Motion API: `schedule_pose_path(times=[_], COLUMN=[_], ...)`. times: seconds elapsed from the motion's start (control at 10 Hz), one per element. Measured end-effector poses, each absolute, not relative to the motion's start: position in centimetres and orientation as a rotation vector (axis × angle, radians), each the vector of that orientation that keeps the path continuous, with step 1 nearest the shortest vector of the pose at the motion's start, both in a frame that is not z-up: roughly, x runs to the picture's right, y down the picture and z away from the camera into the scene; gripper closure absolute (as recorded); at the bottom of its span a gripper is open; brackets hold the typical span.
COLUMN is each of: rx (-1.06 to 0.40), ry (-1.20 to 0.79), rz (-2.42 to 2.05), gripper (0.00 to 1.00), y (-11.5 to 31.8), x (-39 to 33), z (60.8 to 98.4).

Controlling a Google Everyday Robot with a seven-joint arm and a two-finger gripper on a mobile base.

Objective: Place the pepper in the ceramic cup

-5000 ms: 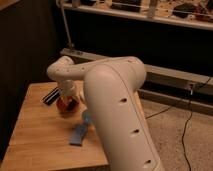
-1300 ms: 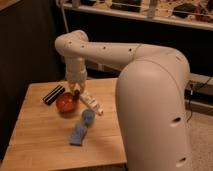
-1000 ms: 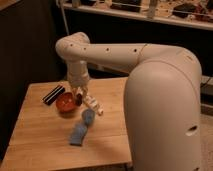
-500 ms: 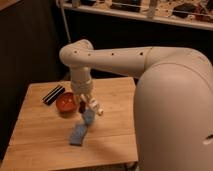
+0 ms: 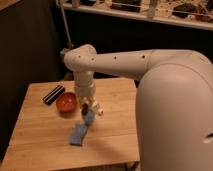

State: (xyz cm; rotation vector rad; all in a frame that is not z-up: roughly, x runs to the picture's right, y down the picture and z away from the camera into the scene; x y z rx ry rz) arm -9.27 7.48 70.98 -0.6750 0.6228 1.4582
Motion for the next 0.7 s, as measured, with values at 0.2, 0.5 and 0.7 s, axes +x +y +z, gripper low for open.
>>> schedule_pose_path(times=[0.2, 0.5, 0.7], rx=[-0.669, -0.666, -0.676], ry=[0.635, 0.654, 0.661], rz=[1.467, 1.475, 1.478], gripper=[1.0, 0.99, 0.86], y=[8.0, 8.7, 9.4], x=[-8.7, -8.0, -7.9], z=[71.7, 72.8, 73.6])
